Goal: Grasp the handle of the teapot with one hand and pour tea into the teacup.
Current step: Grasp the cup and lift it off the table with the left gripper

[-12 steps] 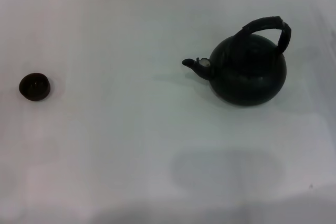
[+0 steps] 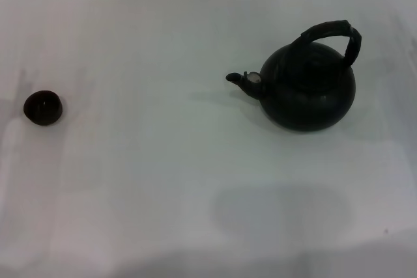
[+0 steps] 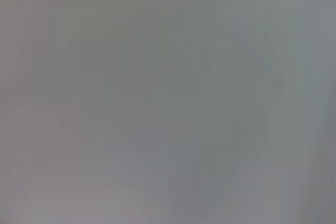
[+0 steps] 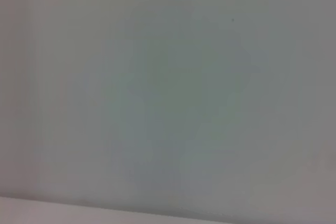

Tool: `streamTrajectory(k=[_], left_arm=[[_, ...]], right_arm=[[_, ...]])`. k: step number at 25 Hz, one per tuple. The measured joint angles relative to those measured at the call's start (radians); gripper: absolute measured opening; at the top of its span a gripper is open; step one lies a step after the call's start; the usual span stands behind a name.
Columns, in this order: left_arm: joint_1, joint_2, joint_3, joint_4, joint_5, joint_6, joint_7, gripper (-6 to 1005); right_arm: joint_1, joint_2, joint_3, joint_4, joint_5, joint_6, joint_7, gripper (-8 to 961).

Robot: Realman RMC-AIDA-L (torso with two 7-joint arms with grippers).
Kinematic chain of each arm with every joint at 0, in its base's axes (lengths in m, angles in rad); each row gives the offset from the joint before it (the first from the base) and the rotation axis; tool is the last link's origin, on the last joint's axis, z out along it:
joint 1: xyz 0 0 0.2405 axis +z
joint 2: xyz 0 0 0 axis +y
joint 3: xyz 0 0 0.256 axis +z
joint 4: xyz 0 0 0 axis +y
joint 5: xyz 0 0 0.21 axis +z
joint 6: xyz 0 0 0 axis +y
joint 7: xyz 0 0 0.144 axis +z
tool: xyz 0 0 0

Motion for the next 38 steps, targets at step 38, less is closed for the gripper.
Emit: streamTrajectory(k=[38], left_arm=[[0.057,0.003,0.001,-0.035,0.266,0.080,0.012,812]], right_arm=[[0.016,-0.002,0.004,-0.009,0.000,0.009,0.001,665]])
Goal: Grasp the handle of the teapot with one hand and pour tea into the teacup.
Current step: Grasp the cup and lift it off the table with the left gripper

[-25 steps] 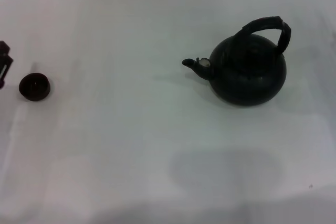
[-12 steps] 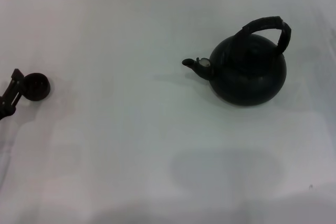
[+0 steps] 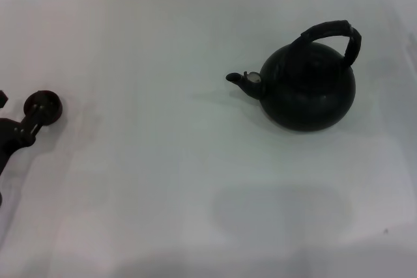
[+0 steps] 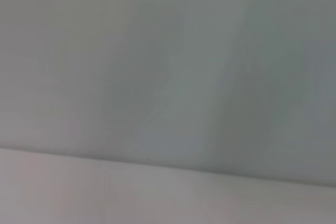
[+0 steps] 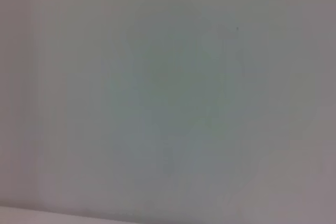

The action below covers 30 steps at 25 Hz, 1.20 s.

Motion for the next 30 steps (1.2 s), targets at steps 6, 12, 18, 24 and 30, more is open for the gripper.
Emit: streamTrajectory(k=[6,12,18,24,30], left_arm=[[-0.016,0.001,0.001,0.001,0.031,0.037,0.005,812],[-0.036,0.002,0.001,0.002,0.040,0.072,0.005,812],[-0.045,0.002,0.001,0.003,0.040,0.087,0.005,812],[-0.050,0.000,0.001,0.013,0.049,0.103,0.005,812],[-0.055,0.000,0.001,0.014,0.052,0.112,0.005,812]], right_arm=[[0.005,0.000,0.000,0.000,0.000,0.000,0.000,664],[0.010,0.000,0.000,0.000,0.000,0.000,-0.001,664],[0.013,-0.001,0.000,0.000,0.000,0.000,0.000,664],[0.020,-0.002,0.002,0.000,0.001,0.000,0.000,665],[0.025,-0.002,0.002,0.000,0.002,0.000,0.000,664]])
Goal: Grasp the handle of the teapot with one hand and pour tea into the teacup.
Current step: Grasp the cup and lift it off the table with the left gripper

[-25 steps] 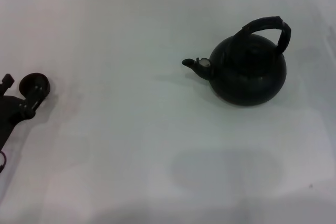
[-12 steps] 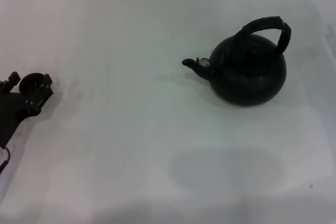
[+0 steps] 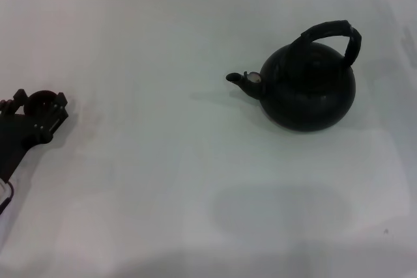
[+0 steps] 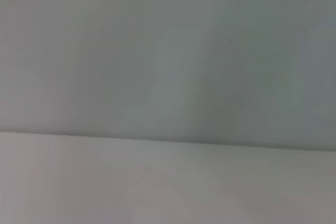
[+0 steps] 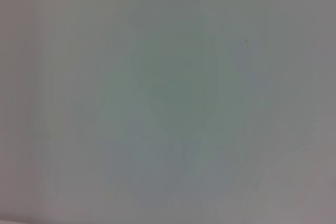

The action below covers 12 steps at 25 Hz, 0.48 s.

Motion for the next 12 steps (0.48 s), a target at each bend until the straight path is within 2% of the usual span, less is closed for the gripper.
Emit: streamTrajectory(k=[12], left_arm=[[-0.002,-0.001,0.000,0.011,0.027,0.040,0.000,813]], right_arm=[[0.002,0.001,0.000,0.000,0.000,0.000,0.000,664]])
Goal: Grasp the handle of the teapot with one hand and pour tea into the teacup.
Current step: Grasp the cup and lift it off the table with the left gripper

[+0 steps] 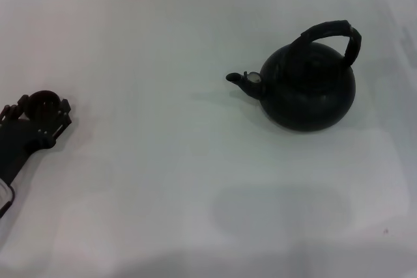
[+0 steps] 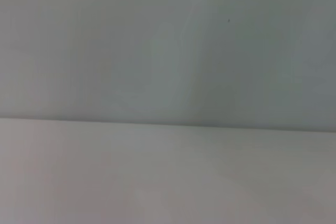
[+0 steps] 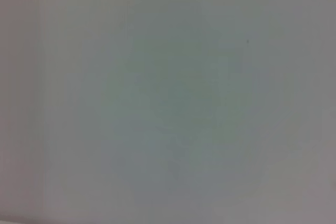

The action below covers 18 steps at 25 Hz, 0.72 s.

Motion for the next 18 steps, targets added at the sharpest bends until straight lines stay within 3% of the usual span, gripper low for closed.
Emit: streamTrajectory(k=[12,18], left_arm=[[-0.001,-0.001,0.000,-0.002,0.000,-0.002,0.000,753],[-0.011,-0.004,0.000,-0.015,0.044,-0.069,0.000,703]], right_arm=[[0.001,0.000,0.000,0.000,0.000,-0.001,0.000,664],[0.001,0.000,0.000,0.000,0.000,0.000,0.000,664]])
